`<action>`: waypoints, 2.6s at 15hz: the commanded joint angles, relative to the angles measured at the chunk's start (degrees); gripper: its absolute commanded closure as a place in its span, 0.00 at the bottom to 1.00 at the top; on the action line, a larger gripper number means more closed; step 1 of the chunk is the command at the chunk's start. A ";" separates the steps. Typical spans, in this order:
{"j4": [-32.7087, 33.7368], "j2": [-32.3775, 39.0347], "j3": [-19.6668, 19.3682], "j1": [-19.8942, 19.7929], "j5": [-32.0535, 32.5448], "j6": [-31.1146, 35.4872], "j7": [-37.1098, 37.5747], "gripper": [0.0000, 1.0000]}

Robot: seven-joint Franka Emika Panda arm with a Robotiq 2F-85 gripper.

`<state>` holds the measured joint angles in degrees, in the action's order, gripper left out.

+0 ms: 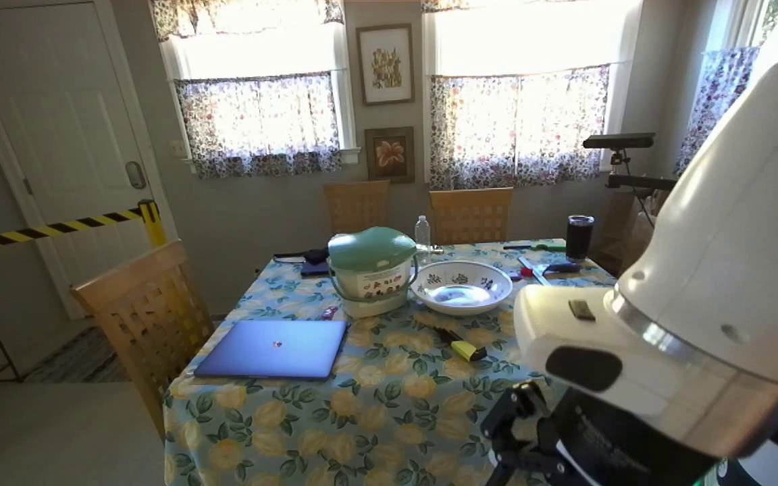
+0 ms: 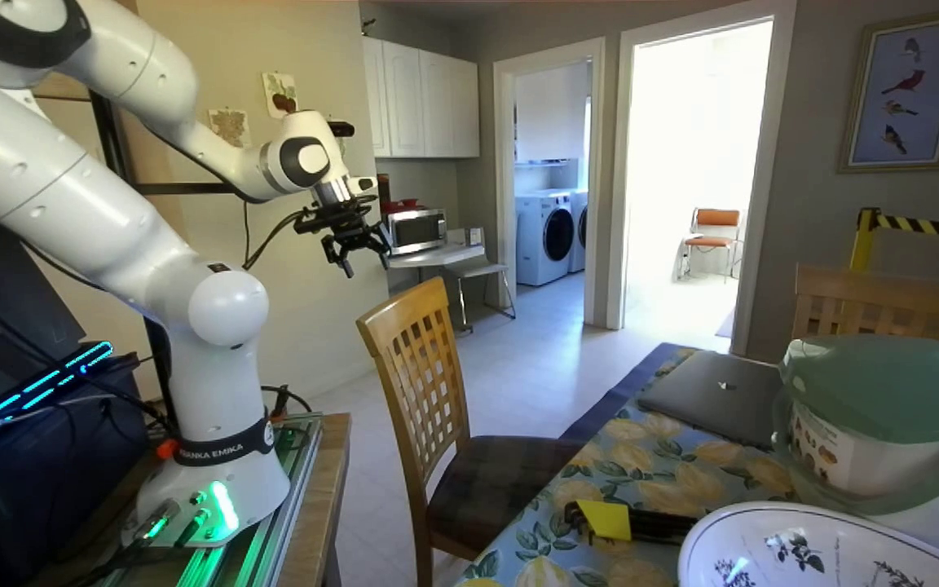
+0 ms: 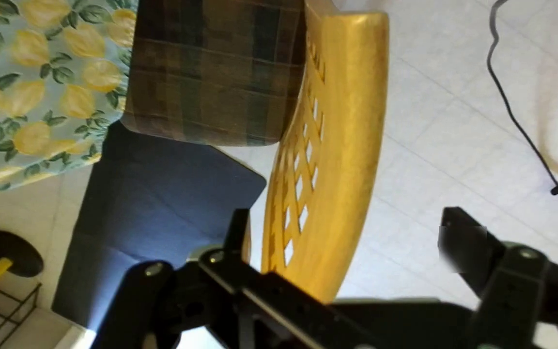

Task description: Push the closest chair in completely

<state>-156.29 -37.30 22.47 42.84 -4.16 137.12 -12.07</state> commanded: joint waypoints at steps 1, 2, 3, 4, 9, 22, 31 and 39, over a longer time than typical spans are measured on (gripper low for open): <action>5.38 11.33 0.93 1.62 0.87 4.30 1.43 0.00; 6.43 13.62 1.99 1.13 2.66 5.77 1.91 0.00; 7.62 15.97 2.64 0.84 3.95 6.61 1.74 0.00; 8.73 18.11 3.56 0.35 5.30 7.46 2.14 0.00; 13.82 25.78 9.40 -6.92 19.93 12.55 13.36 0.00; 14.77 28.64 11.38 -9.79 23.19 14.18 16.39 0.00; 15.23 34.17 13.12 -14.61 30.90 17.94 25.84 0.00; 15.92 36.80 12.92 -14.01 37.38 17.64 31.50 0.41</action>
<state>-141.74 -2.00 35.07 29.11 29.07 154.15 15.74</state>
